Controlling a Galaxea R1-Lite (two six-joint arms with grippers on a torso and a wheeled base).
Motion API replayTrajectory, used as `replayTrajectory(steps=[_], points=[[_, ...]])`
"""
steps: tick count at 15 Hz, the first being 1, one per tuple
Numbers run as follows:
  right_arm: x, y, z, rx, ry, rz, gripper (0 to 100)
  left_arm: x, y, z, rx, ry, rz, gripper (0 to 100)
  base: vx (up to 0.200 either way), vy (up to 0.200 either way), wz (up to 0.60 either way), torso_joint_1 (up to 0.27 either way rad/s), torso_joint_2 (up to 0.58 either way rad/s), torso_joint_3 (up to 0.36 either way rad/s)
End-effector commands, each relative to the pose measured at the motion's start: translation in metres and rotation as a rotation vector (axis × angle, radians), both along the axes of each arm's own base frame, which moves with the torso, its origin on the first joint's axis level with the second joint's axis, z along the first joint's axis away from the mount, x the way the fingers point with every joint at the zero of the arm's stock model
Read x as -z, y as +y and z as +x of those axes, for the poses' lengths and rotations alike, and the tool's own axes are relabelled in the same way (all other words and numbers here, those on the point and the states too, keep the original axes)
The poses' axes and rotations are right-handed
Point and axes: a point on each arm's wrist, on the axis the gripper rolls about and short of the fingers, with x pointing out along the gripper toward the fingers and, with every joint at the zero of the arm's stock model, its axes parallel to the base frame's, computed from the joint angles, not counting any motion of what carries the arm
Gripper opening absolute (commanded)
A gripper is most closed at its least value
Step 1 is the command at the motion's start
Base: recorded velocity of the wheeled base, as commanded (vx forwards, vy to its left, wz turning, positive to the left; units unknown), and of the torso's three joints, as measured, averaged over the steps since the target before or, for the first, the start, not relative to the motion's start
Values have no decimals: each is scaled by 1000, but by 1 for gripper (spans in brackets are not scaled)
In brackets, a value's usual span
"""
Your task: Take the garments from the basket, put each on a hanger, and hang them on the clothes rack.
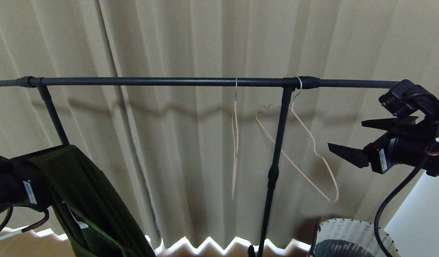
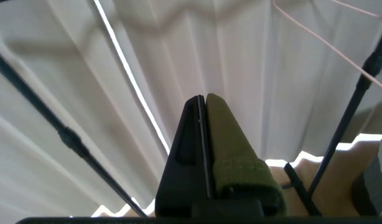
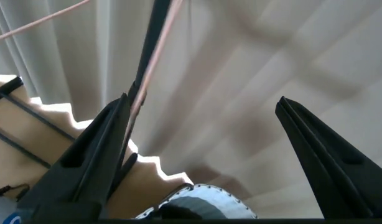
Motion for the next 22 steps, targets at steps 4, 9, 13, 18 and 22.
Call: replayTrajectory(steps=[4,9,13,18,22], points=[[9,32,28,0,134,54,100,3,1,-2,-5,9,2,0,0,0,0,0,0,0],[21,41,46,155,247,70,100,2,1,-2,-6,3,7,0,0,0,0,0,0,0],[14,52,59,219,313,181,100,1,1,-2,-7,0,7,0,0,0,0,0,0,0],[24,60,71,277,312,154,100,2,1,-4,-7,-3,7,0,0,0,0,0,0,0],[28,62,75,279,315,153,100,2,2,-6,-6,-7,4,0,0,0,0,0,0,0]])
